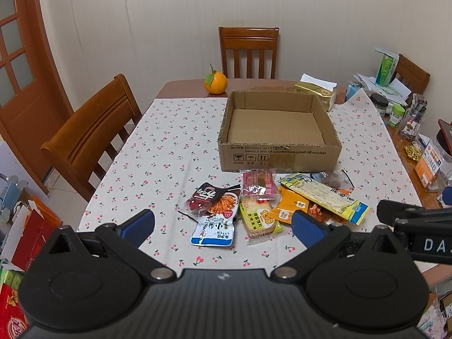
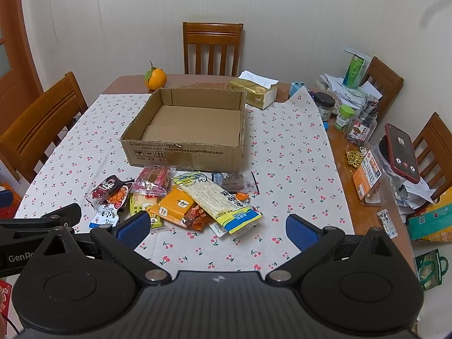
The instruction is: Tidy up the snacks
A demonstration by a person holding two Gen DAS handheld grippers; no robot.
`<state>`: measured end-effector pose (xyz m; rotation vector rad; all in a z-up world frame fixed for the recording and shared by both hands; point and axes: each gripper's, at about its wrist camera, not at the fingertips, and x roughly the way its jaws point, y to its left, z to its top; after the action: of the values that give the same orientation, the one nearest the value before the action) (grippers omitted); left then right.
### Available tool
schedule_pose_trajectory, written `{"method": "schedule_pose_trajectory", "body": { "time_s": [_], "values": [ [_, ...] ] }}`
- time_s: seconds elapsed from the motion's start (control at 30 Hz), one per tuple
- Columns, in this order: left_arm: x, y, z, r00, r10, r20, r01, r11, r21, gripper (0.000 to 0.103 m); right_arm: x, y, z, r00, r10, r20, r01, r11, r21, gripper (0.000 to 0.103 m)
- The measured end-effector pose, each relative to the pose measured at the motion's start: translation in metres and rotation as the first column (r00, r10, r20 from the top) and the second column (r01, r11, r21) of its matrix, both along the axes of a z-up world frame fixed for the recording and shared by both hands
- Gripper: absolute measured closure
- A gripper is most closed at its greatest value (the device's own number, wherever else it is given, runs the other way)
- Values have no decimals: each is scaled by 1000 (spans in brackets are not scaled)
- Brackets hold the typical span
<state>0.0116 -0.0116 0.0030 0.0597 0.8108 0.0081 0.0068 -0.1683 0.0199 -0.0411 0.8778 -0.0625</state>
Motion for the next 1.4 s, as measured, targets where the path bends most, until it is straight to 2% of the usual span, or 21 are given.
{"method": "schedule_pose_trajectory", "body": {
  "time_s": [0.6, 0.73, 0.87, 1.07, 1.3, 1.4],
  "values": [
    [2, -2, 0, 1000, 7, -4, -7, 1000, -15, 1, 3, -5, 2, 1000, 13, 6, -13, 1000, 1, 0],
    [2, -3, -1, 1000, 5, 8, -5, 1000, 5, 1, 4, -3, 1, 1000, 27, 4, -27, 1000, -5, 0],
    [5, 1, -5, 1000, -1, 7, 1, 1000, -18, 1, 6, -1, 0, 999, 43, 9, -43, 999, -8, 0],
    [11, 6, -17, 1000, -21, 2, 21, 999, -33, 1, 12, 4, -8, 996, 85, 6, -84, 996, -23, 0],
    [12, 12, -40, 997, -47, 63, 48, 999, -23, 1, 21, 7, -21, 987, 161, 28, -160, 986, -36, 0],
    [15, 18, -50, 996, -57, 62, 59, 998, -32, 1, 25, 5, -31, 981, 191, 39, -188, 980, -58, 0]
  ]
}}
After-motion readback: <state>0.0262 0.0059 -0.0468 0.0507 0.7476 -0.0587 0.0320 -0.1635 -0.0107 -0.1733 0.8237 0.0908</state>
